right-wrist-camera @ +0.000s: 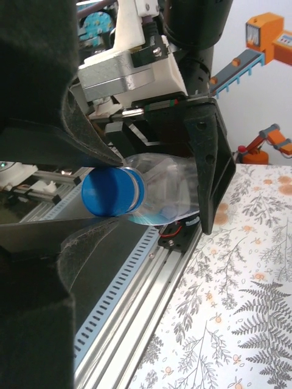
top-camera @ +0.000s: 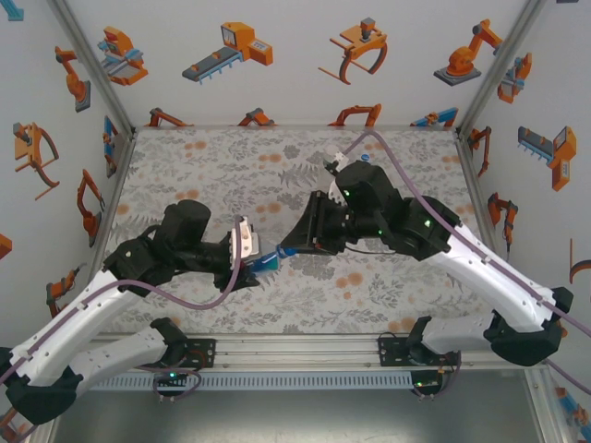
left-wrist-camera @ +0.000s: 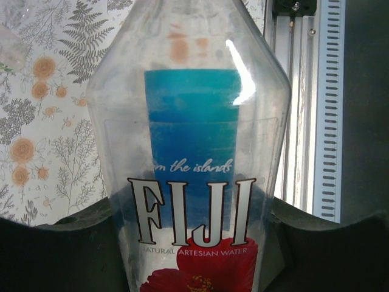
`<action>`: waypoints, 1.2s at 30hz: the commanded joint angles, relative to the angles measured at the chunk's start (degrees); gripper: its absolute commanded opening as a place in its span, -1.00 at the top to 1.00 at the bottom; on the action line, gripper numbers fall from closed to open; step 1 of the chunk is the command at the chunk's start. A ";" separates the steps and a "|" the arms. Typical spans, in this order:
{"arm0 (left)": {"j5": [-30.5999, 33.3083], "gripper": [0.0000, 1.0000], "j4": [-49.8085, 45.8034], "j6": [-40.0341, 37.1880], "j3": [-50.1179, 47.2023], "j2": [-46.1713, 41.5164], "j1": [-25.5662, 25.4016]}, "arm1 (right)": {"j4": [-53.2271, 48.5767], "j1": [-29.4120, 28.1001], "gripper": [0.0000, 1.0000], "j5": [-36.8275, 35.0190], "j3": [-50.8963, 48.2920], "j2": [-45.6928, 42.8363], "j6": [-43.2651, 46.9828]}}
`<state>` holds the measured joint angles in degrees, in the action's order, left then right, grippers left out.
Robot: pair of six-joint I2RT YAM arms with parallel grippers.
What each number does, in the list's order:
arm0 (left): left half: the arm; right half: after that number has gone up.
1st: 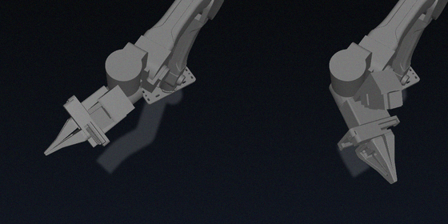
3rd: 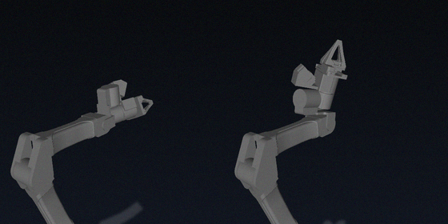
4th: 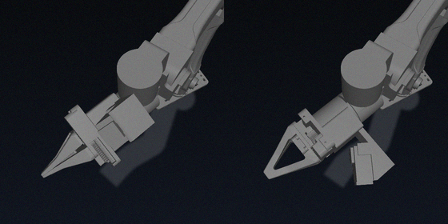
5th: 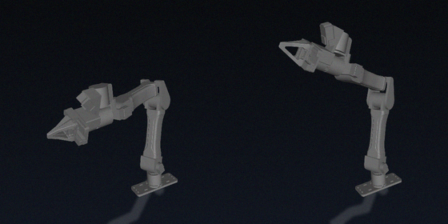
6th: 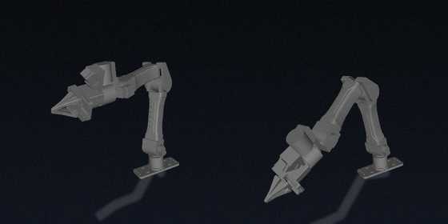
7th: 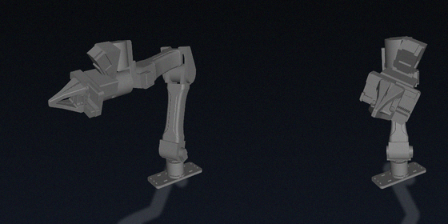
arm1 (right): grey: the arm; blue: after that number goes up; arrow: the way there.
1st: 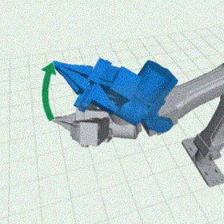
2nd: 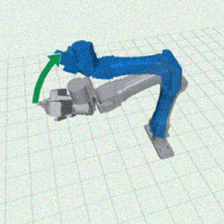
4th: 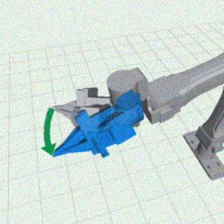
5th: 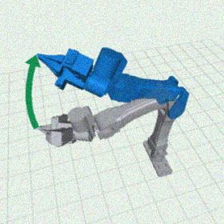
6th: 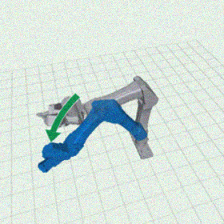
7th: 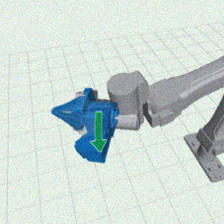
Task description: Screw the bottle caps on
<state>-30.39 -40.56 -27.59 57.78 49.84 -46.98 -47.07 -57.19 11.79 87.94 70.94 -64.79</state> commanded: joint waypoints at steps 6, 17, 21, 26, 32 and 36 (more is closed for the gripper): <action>-1.88 1.00 10.15 2.21 -2.80 -2.62 -0.74 | 8.72 0.06 1.00 -4.83 -7.50 -3.90 -5.78; -2.56 1.00 7.86 1.00 -2.87 -2.04 -0.77 | 6.03 0.15 0.24 -6.19 -4.00 -3.66 -1.58; -2.46 1.00 6.73 0.96 -3.18 -2.20 -0.74 | 4.20 0.43 0.12 -7.18 -2.27 -3.57 0.13; -2.67 1.00 6.53 1.33 -3.43 -2.29 -0.75 | 3.08 0.98 -0.01 -7.84 -0.96 -3.61 1.49; -2.65 1.00 6.04 1.49 -3.14 -2.23 -0.78 | 1.72 1.65 -0.04 -8.66 2.53 -3.19 10.89; -2.72 1.00 5.66 1.45 -2.95 -2.13 -0.74 | 5.20 1.64 -0.03 -4.08 4.87 -3.91 30.42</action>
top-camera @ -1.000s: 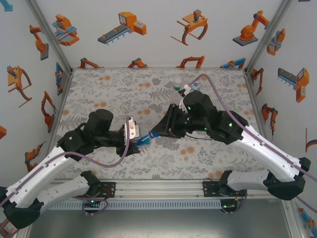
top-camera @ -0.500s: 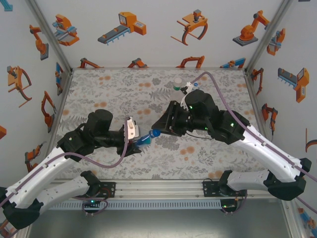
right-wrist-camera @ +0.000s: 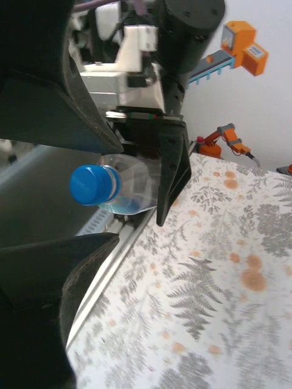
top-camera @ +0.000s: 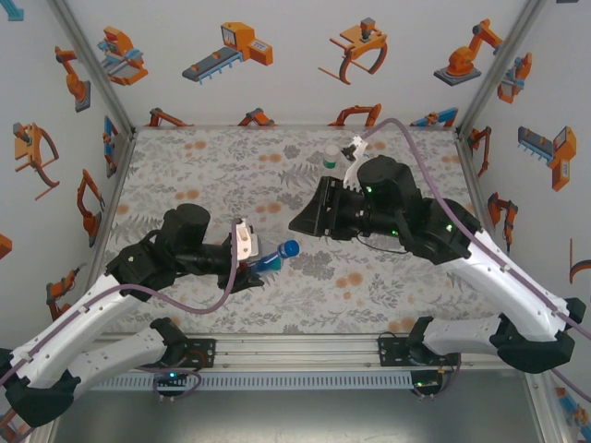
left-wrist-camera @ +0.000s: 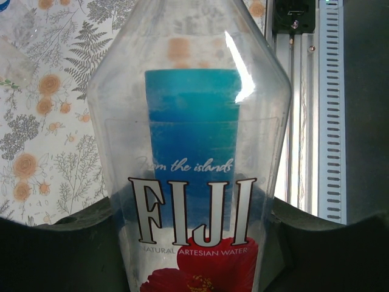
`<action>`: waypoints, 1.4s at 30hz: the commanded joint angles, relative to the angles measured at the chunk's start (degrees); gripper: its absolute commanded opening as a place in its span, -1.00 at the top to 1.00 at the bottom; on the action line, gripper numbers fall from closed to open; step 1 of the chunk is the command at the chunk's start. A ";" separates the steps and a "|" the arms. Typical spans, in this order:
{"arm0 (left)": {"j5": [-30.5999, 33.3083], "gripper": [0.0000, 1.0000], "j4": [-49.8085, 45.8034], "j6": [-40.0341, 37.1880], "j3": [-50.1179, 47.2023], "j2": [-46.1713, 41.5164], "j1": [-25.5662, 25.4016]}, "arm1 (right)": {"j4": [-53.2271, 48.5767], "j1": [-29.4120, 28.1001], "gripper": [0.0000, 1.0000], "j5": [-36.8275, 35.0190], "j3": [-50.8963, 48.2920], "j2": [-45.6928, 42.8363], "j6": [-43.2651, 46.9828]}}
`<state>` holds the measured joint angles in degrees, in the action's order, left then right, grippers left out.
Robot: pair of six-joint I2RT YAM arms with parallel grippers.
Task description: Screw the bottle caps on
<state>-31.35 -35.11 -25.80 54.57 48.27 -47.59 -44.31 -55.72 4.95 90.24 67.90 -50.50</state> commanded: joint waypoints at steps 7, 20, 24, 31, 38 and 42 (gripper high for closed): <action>-2.09 1.00 -0.56 -0.48 0.81 -0.39 -0.11 | 8.52 0.09 0.10 19.53 -1.18 -3.98 51.03; -2.63 1.00 -1.24 -0.54 1.07 -0.47 -0.13 | 15.47 -0.62 -0.08 31.83 -11.21 -7.25 78.60; -2.65 1.00 -1.28 -0.64 0.94 -0.76 -0.13 | 14.70 -0.65 -0.07 30.96 -11.99 -6.68 79.59; -2.66 1.00 -1.38 -0.58 0.81 -0.92 -0.13 | 16.02 -0.87 0.03 30.55 -13.76 -6.66 79.42; -2.66 1.00 -1.51 -0.60 0.72 -0.88 -0.13 | 16.96 -1.20 0.15 30.21 -14.30 -6.64 79.07; -2.68 1.00 -1.47 -0.63 0.60 -0.80 -0.13 | 17.07 -1.31 0.15 30.64 -14.47 -6.38 78.56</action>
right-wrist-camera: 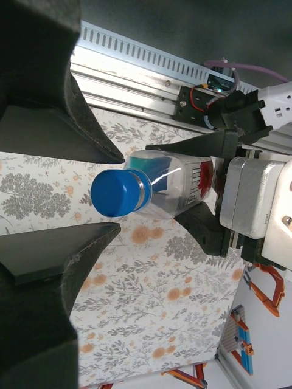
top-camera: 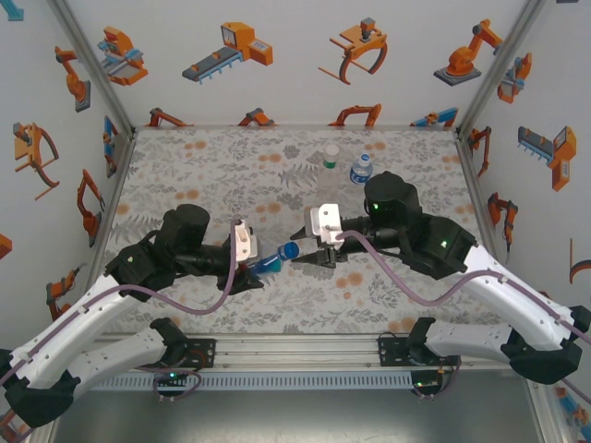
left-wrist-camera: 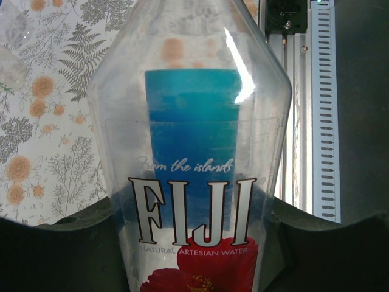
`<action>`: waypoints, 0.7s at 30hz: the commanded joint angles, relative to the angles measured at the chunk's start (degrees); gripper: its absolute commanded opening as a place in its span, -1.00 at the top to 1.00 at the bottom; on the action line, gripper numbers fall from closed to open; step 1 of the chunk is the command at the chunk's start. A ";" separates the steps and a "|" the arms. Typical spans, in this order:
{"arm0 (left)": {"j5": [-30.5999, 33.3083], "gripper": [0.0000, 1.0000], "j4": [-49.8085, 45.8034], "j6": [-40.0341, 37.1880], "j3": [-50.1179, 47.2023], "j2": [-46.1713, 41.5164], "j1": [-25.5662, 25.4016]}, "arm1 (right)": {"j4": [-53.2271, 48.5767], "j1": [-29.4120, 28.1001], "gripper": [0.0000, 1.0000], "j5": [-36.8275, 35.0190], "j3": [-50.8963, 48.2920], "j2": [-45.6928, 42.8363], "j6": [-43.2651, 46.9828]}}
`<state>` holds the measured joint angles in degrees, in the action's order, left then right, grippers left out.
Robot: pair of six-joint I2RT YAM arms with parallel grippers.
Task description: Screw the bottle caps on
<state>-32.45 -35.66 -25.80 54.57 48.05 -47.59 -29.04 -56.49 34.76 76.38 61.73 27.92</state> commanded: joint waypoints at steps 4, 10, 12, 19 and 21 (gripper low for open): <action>-1.56 1.00 -0.98 -0.60 0.57 -0.68 -0.14 | 2.16 -0.79 0.20 0.50 -1.18 -0.10 -0.39; -1.63 1.00 -0.98 -0.51 0.56 -0.76 -0.13 | 2.87 -0.99 0.47 -0.18 -2.02 -0.39 -1.86; -1.61 1.00 -0.95 -0.49 0.62 -0.77 -0.13 | 3.34 -0.96 0.59 -0.67 -2.28 -0.55 -4.38; -1.61 1.00 -0.29 -0.86 0.67 -0.74 -0.14 | 9.69 -1.08 0.93 -5.65 -6.77 -2.42 -28.47; -1.65 1.00 0.05 -0.90 0.70 -0.69 -0.19 | 11.85 -1.17 1.00 -9.64 -8.12 -2.89 -41.06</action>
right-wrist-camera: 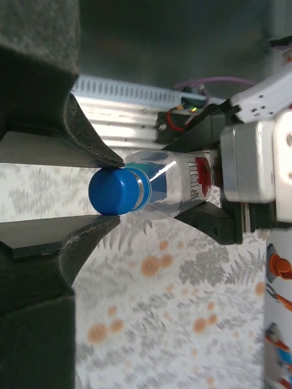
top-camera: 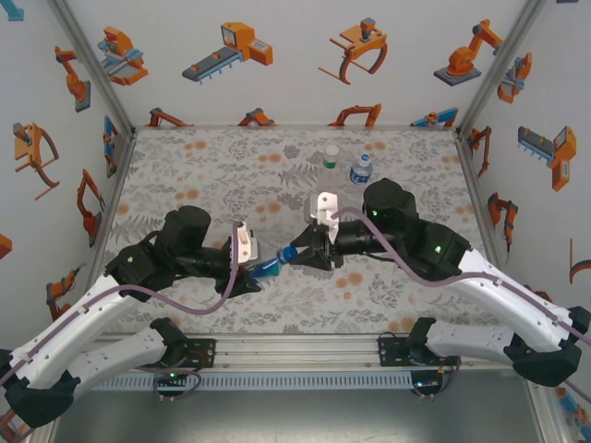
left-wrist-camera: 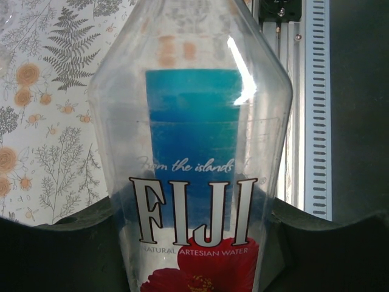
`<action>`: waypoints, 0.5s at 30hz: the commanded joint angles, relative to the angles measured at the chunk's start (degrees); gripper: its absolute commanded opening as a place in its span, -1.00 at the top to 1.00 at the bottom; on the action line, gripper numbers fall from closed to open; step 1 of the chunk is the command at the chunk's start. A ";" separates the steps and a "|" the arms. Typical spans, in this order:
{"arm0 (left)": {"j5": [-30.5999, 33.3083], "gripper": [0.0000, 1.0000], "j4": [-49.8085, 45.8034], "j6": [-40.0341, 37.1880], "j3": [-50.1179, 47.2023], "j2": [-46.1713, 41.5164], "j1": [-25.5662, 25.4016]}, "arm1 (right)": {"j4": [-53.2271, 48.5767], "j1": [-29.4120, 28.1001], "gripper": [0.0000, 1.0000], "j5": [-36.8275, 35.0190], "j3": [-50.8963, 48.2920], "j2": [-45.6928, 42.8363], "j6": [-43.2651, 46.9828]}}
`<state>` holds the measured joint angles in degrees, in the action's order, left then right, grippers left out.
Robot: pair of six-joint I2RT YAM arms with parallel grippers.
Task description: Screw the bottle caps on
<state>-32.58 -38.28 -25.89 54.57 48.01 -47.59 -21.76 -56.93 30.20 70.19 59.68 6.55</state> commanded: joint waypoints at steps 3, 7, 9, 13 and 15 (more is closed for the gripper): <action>-1.60 1.00 2.98 -0.93 0.78 -0.26 -0.13 | 4.52 -0.90 1.00 -10.98 -2.72 -0.65 -36.85; -1.79 1.00 3.37 -1.01 0.80 0.10 -0.17 | 2.25 -1.07 1.00 -16.45 -3.36 0.48 -60.68; -1.87 1.00 3.49 -1.07 0.89 0.21 -0.19 | 1.78 -1.23 1.00 -17.09 -4.02 1.17 -70.27; -1.79 1.00 3.76 -1.07 0.86 0.46 -0.13 | -4.41 -2.36 1.00 -23.77 -3.76 0.49 -83.15; -1.52 1.00 3.89 -1.05 0.89 0.69 -0.13 | -7.22 -2.53 1.00 -26.38 -3.03 0.04 -85.50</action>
<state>-30.70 -39.20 -25.98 54.57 48.56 -47.22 -24.08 -58.39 9.65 67.11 59.20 -65.10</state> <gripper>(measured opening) 0.513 0.331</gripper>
